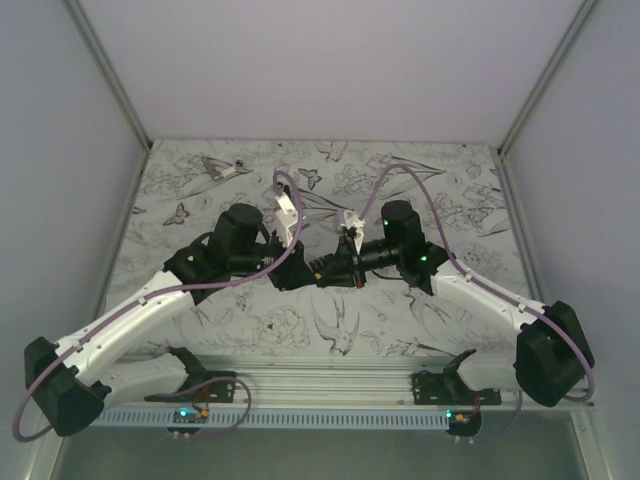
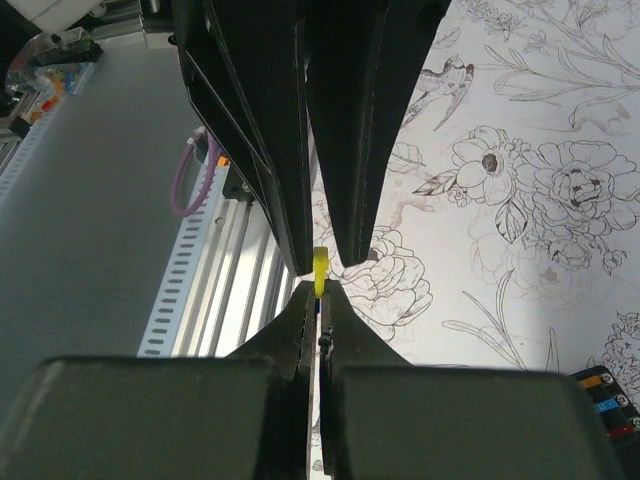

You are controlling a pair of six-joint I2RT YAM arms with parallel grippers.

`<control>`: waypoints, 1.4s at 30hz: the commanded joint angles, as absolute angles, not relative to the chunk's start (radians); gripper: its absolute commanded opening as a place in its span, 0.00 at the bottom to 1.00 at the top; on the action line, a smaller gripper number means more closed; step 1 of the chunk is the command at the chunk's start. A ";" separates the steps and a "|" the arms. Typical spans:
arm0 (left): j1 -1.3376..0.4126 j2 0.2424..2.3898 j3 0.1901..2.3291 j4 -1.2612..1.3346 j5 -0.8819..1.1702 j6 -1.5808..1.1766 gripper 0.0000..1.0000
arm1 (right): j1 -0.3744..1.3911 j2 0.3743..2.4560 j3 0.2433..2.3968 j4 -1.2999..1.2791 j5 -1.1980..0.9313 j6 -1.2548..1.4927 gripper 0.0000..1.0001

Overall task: Snap on the fuse box
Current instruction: Pick up the fuse from the center of the board.

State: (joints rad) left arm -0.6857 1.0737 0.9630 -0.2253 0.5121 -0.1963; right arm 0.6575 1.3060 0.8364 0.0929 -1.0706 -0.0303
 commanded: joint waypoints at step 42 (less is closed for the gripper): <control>-0.716 1.023 0.889 -0.223 0.110 -0.334 0.00 | 0.583 1.305 0.768 0.155 -0.631 0.104 0.69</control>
